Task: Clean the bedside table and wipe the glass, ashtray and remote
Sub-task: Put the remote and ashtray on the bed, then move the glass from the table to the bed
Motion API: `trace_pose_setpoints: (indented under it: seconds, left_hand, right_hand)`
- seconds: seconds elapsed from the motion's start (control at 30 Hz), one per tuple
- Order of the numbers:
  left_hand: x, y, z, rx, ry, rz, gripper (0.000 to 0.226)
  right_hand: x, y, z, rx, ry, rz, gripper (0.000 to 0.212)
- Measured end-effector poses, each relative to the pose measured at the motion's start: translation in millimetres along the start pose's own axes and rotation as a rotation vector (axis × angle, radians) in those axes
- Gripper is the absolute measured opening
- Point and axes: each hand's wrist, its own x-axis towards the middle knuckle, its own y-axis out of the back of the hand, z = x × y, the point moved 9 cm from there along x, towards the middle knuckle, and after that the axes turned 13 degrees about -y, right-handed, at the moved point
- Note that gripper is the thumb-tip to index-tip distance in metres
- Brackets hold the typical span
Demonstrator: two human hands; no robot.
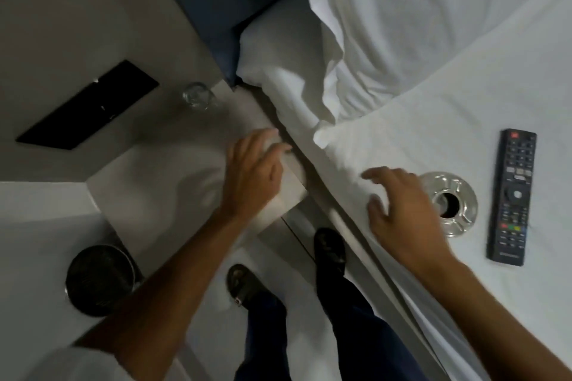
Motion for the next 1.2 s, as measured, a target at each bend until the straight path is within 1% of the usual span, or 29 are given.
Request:
trace_pose_setpoints:
  seconds: [0.07,0.17,0.2,0.27,0.33,0.4,0.43,0.5,0.57,0.63,0.73,0.8,0.87,0.9,0.97,1.07,1.13,1.2]
  left_hand:
    - [3,-2,-57,0.127,0.070,-0.083,0.036]
    - [13,-27,-132,0.150,0.200,-0.343,0.054]
    - [16,-35,-152,0.166,0.215,-0.420,0.060]
    - [22,-48,-186,0.197,0.225,-0.516,0.071]
    - [25,-60,-213,0.171,0.256,-0.585,0.078]
    - [24,-72,-229,0.050,0.321,-0.635,0.074]
    - [22,-75,-233,-0.007,0.355,-0.617,0.066]
    - [20,-70,-227,-0.061,0.370,-0.475,0.048]
    - [6,-61,-212,-0.124,0.392,-0.352,0.038]
    - [-17,-55,-192,-0.296,0.473,-0.273,0.033]
    - [-55,-40,-150,-0.638,0.635,-0.129,0.042]
    - [-76,-23,-117,-0.893,0.726,-0.037,0.044]
    - [-88,-1,-86,-1.053,0.759,0.038,0.044]
    - [-91,7,-72,-1.108,0.768,0.071,0.046]
    - [-93,15,-48,-1.225,0.796,0.136,0.049]
    - [-83,14,-12,-1.376,0.820,0.208,0.049]
    - [-63,9,16,-1.396,0.771,0.203,0.047]
    - [-36,0,49,-1.368,0.683,0.146,0.047]
  right_hand:
    - [17,-50,-37,-0.059,0.037,-0.138,0.041]
    - [38,-113,-73,-0.206,0.077,-0.327,0.044]
    - [42,-127,-81,-0.244,0.087,-0.368,0.046]
    - [43,-145,-97,-0.260,0.119,-0.398,0.050]
    - [39,-153,-109,-0.195,0.143,-0.403,0.049]
    - [30,-159,-113,-0.147,0.160,-0.399,0.046]
    - [27,-160,-113,-0.144,0.163,-0.396,0.044]
    - [22,-160,-107,-0.133,0.148,-0.391,0.043]
    - [22,-158,-99,-0.127,0.108,-0.391,0.043]
    - [24,-154,-92,-0.109,0.072,-0.368,0.045]
    - [26,-147,-88,-0.082,0.065,-0.309,0.054]
    - [25,-139,-88,-0.077,0.074,-0.254,0.070]
    - [22,-125,-89,-0.121,0.117,-0.160,0.084]
    - [19,-116,-90,-0.162,0.157,-0.110,0.088]
    - [11,-96,-88,-0.217,0.227,-0.042,0.087]
    - [4,-57,-71,-0.187,0.258,0.002,0.080]
    - [7,-28,-51,-0.209,0.249,0.041,0.077]
    - [16,2,-24,-0.277,0.206,0.086,0.078]
